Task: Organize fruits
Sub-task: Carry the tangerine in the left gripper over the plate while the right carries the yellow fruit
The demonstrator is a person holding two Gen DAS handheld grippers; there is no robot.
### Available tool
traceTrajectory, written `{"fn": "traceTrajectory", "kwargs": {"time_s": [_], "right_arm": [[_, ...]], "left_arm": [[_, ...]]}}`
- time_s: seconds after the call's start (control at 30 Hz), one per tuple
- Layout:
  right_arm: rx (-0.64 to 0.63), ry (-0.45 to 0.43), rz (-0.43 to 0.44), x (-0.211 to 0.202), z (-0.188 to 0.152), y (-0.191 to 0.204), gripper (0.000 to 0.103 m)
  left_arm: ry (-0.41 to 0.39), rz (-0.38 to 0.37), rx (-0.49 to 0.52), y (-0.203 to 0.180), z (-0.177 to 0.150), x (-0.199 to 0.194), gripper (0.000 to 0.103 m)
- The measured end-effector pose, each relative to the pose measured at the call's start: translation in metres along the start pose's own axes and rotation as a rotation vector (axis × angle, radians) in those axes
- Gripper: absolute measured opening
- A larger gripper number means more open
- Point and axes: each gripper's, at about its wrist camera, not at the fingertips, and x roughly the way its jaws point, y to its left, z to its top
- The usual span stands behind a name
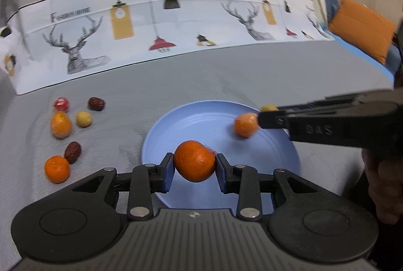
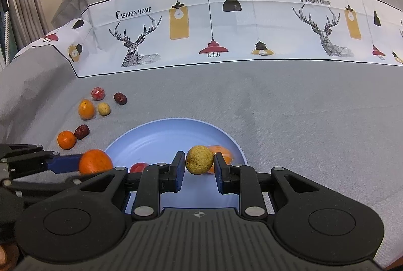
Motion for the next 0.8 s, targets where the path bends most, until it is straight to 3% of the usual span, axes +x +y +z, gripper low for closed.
{"fn": "traceTrajectory", "kwargs": {"time_s": [0.13,0.8], "right_arm": [[-0.007,0.003,-0.002,0.0009,-0.0001,0.0008,0.026],[-0.034,0.013,-0.003,0.0043,-0.0012,0.0054,0.026]], "left_arm": [[0.002,-0.003,0.04,-0.0079,-0.004,0.0017,0.038],[0.022,-0.005,0.032,-0.005,-0.0038,0.008,0.038]]}}
